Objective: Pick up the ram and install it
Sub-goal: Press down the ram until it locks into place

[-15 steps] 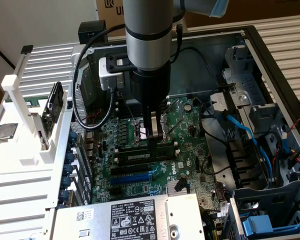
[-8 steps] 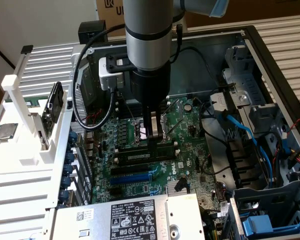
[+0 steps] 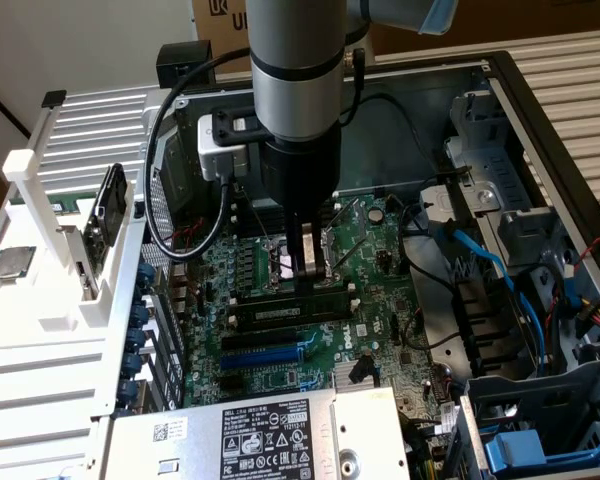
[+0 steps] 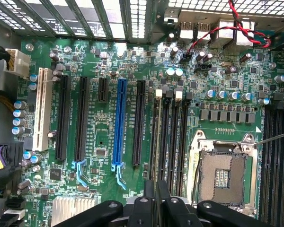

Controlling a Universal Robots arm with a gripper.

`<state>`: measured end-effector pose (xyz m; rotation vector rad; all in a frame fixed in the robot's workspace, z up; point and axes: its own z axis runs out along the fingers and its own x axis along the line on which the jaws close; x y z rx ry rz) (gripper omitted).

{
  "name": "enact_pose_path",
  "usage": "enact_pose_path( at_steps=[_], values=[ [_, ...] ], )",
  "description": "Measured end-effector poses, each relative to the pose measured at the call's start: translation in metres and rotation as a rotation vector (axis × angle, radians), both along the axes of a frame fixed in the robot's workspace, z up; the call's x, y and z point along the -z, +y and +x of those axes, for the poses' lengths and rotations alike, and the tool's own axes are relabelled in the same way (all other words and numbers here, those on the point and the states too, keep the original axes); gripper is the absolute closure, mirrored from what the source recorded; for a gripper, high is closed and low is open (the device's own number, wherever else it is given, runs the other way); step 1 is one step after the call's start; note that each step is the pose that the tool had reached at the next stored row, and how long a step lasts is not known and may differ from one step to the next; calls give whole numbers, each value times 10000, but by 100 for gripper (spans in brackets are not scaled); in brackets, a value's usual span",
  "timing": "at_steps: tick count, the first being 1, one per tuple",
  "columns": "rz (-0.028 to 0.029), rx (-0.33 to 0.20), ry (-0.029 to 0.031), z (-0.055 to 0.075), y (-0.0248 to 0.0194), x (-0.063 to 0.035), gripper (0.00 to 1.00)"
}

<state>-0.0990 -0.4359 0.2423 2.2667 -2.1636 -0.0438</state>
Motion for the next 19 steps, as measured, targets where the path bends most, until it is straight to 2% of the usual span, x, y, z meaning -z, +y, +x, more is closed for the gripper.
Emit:
enact_pose_path(
  at_steps=[2, 15, 18, 19],
  values=[
    [0, 0, 0, 0, 0, 0, 90],
    [-1, 1, -1, -37, 8, 0, 90],
    [-22, 1, -1, -51, 22, 3, 90],
    [-104, 1, -1, -59, 27, 5, 90]
  ],
)
